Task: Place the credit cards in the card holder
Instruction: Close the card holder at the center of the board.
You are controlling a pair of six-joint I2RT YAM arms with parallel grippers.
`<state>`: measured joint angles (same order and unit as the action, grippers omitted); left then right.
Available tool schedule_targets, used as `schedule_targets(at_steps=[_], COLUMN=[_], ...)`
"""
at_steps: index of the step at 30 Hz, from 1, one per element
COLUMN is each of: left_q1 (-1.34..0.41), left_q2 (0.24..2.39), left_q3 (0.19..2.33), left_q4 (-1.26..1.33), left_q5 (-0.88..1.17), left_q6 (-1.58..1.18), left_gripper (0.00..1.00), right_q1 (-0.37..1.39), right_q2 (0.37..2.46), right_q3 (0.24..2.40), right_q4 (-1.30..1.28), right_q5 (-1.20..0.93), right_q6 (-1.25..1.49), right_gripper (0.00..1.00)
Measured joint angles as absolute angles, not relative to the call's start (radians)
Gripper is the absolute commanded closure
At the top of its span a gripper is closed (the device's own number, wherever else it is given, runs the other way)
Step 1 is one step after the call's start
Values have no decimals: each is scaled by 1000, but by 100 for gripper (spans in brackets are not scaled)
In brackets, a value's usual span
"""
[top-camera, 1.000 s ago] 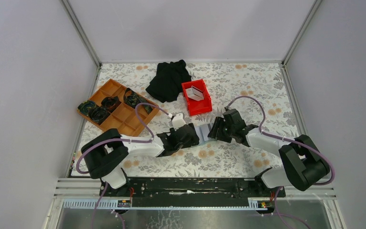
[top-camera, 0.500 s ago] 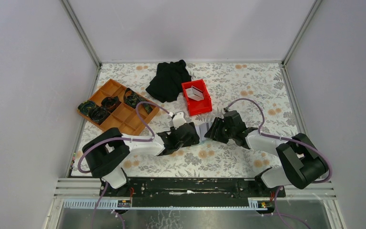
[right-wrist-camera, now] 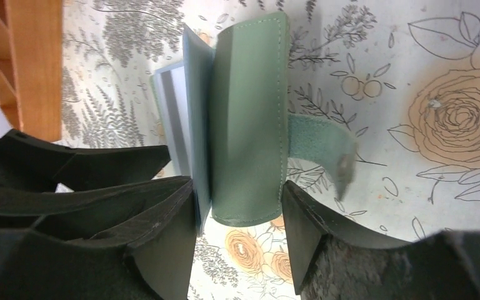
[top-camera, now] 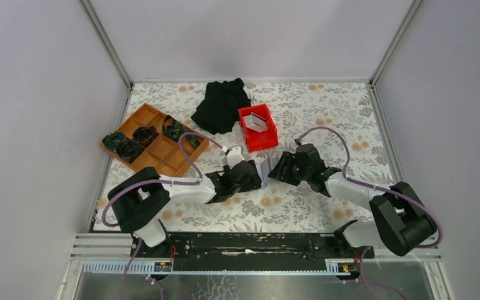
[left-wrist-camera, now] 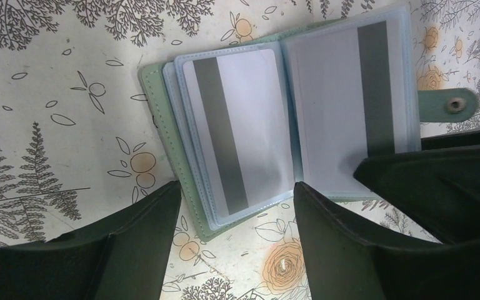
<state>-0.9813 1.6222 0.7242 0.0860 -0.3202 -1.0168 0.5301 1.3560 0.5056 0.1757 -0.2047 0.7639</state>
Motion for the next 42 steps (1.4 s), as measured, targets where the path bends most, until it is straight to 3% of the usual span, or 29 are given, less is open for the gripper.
schedule_targets(at_steps=[21, 31, 42], left_q1=[-979, -978, -974], left_q2=[1644, 1643, 1627], left_q3=[739, 734, 710], left_q4=[110, 117, 134], left_q5=[-305, -303, -295], left_q6=[-1018, -1033, -1049], left_gripper=[27, 27, 28], right_q1=[538, 577, 622], right_q2=[1308, 1410, 1489], right_q3=[536, 661, 687], right_q4=[187, 59, -43], right_q5=[-317, -246, -133], right_q6=[793, 725, 662], right_gripper=[43, 57, 51])
